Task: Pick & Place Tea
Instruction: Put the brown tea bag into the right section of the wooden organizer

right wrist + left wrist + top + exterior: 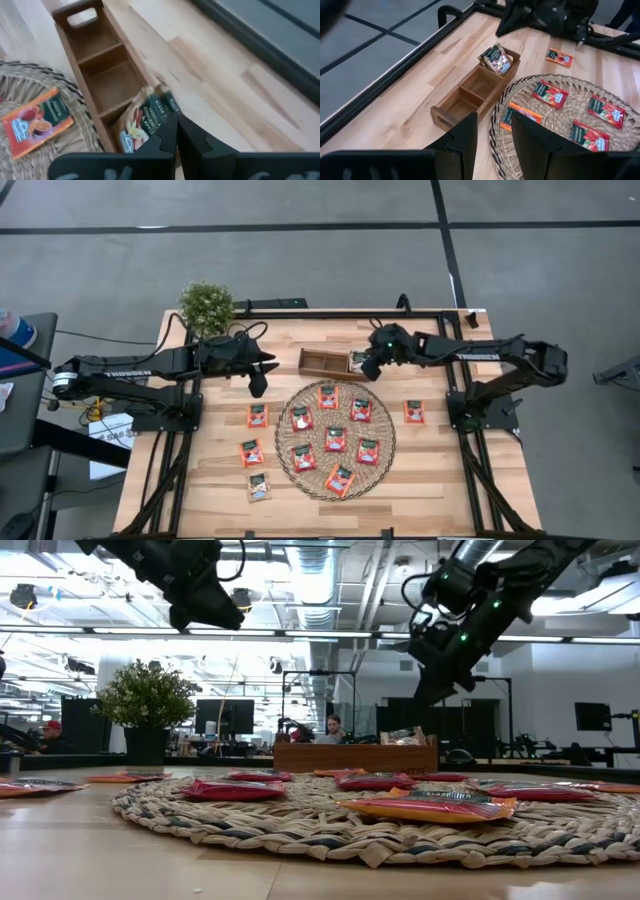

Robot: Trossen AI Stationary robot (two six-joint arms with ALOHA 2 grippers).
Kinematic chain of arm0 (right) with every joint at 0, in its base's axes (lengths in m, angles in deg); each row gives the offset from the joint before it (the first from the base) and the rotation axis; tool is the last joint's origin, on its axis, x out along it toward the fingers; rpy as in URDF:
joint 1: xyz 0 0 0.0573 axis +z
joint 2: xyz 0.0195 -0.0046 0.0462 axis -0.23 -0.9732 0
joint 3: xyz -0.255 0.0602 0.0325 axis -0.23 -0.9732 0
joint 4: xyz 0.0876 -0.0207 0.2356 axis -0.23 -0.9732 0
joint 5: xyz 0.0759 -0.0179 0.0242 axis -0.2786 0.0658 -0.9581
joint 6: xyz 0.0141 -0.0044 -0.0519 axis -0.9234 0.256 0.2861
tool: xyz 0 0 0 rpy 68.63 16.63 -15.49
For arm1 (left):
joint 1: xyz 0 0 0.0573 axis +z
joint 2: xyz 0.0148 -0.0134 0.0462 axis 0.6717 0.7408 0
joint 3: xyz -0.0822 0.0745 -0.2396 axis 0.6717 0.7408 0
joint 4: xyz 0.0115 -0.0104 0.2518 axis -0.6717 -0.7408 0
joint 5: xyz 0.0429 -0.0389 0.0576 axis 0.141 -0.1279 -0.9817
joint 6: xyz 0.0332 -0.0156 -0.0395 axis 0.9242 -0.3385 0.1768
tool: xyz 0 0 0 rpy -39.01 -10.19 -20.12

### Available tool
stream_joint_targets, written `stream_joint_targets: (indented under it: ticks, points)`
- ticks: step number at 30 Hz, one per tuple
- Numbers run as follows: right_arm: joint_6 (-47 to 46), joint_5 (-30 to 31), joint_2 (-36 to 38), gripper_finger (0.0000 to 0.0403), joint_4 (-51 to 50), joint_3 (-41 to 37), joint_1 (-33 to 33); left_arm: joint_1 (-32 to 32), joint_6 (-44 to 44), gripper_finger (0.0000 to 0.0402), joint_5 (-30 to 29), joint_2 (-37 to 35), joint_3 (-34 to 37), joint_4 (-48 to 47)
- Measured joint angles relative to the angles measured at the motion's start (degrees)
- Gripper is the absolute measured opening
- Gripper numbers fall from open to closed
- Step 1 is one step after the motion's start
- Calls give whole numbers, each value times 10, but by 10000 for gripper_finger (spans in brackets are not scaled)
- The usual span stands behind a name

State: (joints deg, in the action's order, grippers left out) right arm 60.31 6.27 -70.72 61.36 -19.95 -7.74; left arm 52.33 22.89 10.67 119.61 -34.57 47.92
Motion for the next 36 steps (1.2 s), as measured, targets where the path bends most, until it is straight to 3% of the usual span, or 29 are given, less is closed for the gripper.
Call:
stream_joint_targets:
  ticks: [6,36]
  points:
    - [0,-9,-34,0,19,0,0,0,-3,110,3,0,0,3]
    - [-21,-9,-36,0,-28,0,13,0,2,110,8,0,0,3]
